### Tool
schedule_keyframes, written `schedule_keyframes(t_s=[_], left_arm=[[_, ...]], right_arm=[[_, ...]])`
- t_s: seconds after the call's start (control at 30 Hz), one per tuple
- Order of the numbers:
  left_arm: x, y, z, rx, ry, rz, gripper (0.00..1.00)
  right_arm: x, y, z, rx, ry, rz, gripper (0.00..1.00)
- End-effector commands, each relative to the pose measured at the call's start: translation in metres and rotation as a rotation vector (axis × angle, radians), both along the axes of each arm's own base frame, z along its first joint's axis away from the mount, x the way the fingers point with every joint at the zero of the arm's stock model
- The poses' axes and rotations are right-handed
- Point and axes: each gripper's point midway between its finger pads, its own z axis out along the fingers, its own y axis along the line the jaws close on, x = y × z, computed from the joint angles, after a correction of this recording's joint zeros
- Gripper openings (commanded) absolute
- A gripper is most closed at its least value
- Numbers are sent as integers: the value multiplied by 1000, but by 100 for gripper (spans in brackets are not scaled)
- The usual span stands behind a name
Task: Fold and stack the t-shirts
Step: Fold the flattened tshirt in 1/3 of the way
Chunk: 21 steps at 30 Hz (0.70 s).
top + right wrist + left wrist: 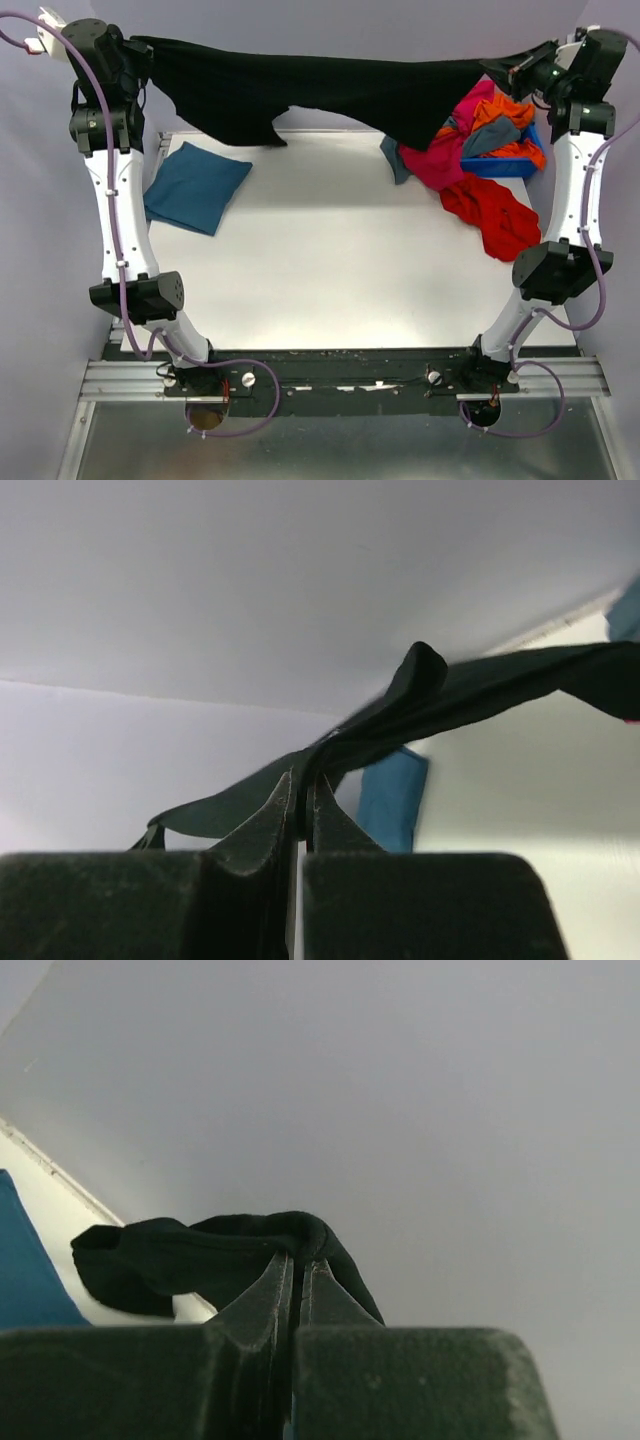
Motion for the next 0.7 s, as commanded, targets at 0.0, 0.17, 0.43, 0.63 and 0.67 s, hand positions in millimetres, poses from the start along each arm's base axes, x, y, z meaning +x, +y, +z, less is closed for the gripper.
schedule_keyframes(t_s=[0.0,0.17,0.43,0.63,0.67], left_arm=[[-2,1,-4,16,-45,-52,0],[-21,12,-66,67,80,2,0],[-94,20,-158,97,207,80,0],[-152,8,-237,46,353,84,0],[-162,6,-252,36,391,84,0]], right_arm=[[-2,-4,-45,-5,80,37,1],[-23,2,-110,-27,171,62,1],[-87,15,-221,-31,365,72,1],[-151,17,-287,-59,497,-5,1],[-163,17,-299,-71,525,-20,1]])
